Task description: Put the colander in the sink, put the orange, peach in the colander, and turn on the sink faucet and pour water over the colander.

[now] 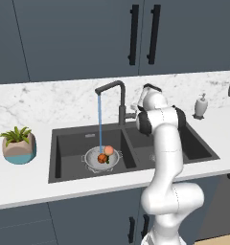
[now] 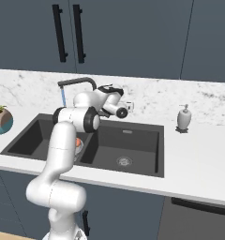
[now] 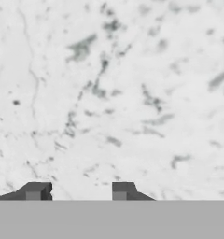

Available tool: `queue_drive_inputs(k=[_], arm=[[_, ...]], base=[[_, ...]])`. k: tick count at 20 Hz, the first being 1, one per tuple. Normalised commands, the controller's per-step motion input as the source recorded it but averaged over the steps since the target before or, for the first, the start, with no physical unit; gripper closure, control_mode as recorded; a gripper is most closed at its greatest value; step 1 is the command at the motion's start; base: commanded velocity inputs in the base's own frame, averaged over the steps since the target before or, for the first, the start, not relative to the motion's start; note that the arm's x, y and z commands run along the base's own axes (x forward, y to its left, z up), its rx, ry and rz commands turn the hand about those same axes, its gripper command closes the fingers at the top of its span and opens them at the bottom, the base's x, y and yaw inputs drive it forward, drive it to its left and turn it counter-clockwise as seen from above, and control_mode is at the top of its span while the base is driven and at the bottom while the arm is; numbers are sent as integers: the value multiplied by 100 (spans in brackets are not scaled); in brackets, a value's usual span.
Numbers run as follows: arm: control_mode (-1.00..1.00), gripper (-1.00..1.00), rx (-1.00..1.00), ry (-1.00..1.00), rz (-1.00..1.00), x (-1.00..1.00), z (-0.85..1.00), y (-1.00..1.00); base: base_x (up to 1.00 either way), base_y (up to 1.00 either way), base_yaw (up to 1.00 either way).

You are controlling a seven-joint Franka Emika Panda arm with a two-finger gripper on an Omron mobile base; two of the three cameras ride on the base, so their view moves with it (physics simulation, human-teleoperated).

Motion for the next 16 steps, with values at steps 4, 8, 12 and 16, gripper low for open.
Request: queue_drive_inputs(k=[4, 8, 12, 16], arm=[[-100, 100, 0, 0, -1, -10, -31, -63], [-100, 100, 0, 0, 0, -14, -28, -58], [-100, 100, 0, 1, -3, -12, 0, -45], [-100, 100, 1, 9, -10, -31, 22, -34]], base=[[0, 0, 0], [0, 0, 0], [0, 0, 0], [0, 0, 0]])
